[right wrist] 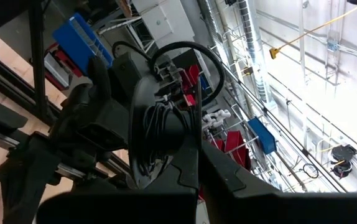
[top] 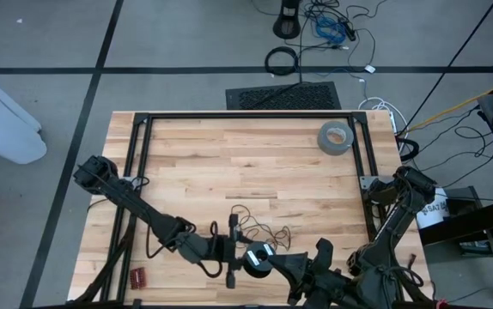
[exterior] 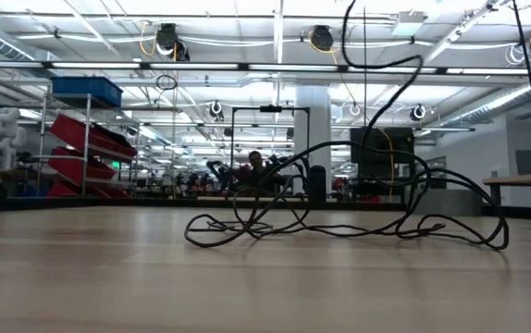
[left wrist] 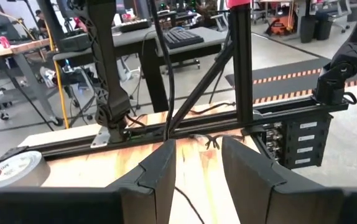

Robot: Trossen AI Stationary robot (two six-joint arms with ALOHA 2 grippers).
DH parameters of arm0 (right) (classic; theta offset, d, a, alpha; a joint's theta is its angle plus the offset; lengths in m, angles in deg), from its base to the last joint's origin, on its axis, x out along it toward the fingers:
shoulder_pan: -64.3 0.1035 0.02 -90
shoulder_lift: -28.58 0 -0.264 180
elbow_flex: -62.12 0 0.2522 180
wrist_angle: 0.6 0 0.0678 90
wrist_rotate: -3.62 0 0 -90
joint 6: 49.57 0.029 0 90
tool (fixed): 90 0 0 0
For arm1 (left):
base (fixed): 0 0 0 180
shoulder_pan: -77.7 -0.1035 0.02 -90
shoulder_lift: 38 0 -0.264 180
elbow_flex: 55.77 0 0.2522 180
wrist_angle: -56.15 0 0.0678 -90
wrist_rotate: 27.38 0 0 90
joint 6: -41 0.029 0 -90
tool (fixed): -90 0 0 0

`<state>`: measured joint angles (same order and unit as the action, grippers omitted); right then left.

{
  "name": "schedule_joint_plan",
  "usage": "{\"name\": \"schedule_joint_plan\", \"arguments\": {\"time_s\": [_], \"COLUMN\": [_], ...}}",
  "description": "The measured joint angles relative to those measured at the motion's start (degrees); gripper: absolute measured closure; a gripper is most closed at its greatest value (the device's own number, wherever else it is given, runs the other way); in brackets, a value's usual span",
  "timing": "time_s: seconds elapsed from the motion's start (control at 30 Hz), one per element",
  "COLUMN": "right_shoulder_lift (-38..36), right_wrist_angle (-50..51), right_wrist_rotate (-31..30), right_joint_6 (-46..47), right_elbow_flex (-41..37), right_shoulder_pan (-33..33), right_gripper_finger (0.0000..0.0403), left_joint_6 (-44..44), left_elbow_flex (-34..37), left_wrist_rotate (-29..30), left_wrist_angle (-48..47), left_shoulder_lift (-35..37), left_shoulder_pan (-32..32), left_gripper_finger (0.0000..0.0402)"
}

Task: Coil cords
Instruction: Uncoil the black wire from the spool

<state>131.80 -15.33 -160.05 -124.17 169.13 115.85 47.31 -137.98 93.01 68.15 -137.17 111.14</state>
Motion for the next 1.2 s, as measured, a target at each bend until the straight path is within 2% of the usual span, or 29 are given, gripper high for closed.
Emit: {"name": "schedule_joint_plan", "arguments": {"time_s": [0.23,0.7,1.03,1.2], "right_shoulder_lift": [0.0,0.02,0.02,0.02], "right_wrist_angle": [0.02,0.02,0.01,0.02], "right_wrist_rotate": [-0.02,-0.02,-0.04,-0.03], "right_joint_6": [0.0,-0.02,-0.01,0.0], "right_elbow_flex": [0.0,0.0,0.0,0.0], "right_shoulder_pan": [0.46,0.66,0.66,0.66], "right_gripper_finger": [0.0403,0.0403,0.0403,0.0403], "left_joint_6": [-0.02,-0.07,-0.11,-0.22], "left_elbow_flex": [0.04,0.04,0.04,0.04], "left_wrist_rotate": [0.0,-0.16,-4.74,-4.79], "left_wrist_angle": [-5.75,-5.44,-5.28,-5.2], "left_shoulder_lift": [2.45,2.75,2.71,2.71], "left_shoulder_pan": [1.31,0.75,0.75,0.75], "left_gripper_finger": [0.0265,0.0265,0.0265,0.0265]}}
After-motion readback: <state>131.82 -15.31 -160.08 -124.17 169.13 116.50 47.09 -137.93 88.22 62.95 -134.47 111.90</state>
